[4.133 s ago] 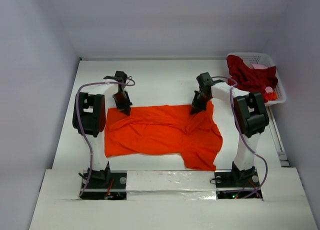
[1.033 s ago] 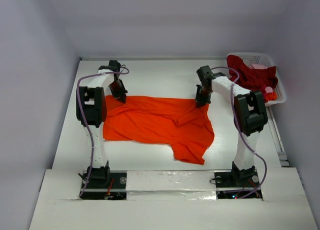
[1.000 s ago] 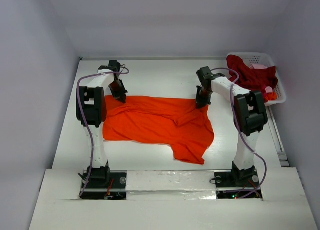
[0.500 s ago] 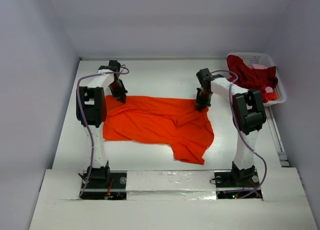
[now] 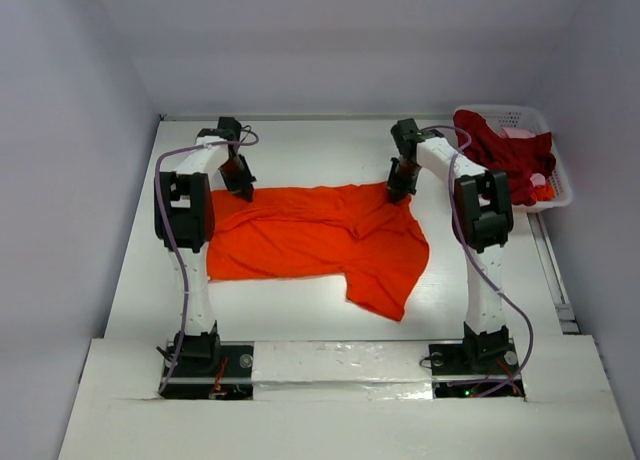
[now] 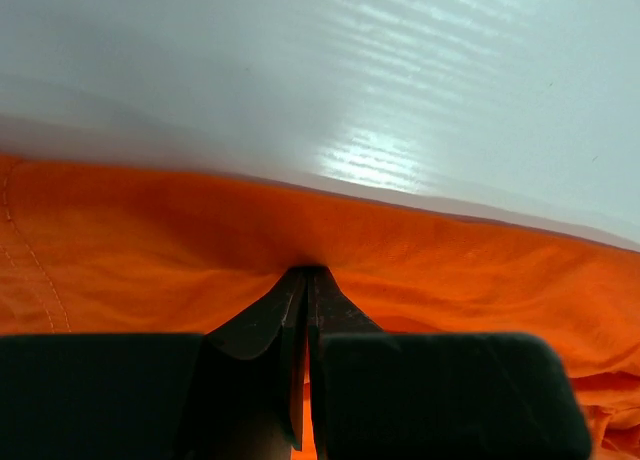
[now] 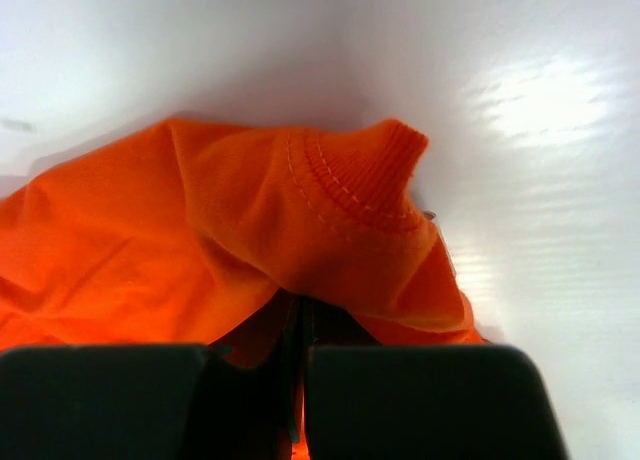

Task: Fold and stack the t-shirts
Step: Fold the flattened tshirt in 1/3 of the way

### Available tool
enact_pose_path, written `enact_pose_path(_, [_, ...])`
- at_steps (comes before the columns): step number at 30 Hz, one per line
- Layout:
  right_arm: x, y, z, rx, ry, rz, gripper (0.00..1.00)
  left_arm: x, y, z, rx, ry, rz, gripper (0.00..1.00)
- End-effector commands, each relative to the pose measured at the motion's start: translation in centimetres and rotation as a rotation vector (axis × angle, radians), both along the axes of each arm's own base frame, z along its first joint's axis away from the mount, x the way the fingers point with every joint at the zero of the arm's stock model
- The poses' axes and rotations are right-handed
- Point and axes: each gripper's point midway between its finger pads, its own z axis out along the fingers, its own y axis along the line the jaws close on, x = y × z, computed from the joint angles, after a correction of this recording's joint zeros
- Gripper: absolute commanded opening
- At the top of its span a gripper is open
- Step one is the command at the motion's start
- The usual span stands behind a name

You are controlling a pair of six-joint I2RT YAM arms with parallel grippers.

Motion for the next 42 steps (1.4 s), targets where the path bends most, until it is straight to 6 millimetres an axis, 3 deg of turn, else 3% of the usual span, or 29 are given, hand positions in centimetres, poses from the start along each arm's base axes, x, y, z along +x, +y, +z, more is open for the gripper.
enact_pose_path(1, [2.3, -2.6, 0.2, -0.051, -0.031, -0.057, 0.00, 1.3, 0.1, 0.8, -0.007, -0.026, 0.007, 0.00])
enact_pose_path(5, [3.3, -4.3, 0.8, -0.066, -0.038, -0.079, 0.00, 2.2, 0.0, 0.8, -0.011, -0.034, 0.013, 0.00])
enact_pose_path(20, [4.0, -4.1, 0.9, -0.038, -0.039, -0.069, 0.00, 5.2, 0.4, -0.2, -0.025, -0.055, 0.040, 0.00])
enact_pose_path(30, [5.9, -3.6, 3.3, -0.017, -0.090, -0.066, 0.00, 5.3, 0.9, -0.4, -0.023, -0.055, 0.047, 0.00])
enact_pose_path(37, [7.6, -4.3, 3.8, -0.016, -0.108, -0.080, 0.00, 5.9, 1.7, -0.4, -0.031, -0.071, 0.066, 0.00])
enact_pose_path(42, [7.5, -4.4, 3.9, -0.021, -0.106, -0.077, 0.00, 6.3, 1.5, 0.3, -0.043, -0.085, 0.068, 0.00])
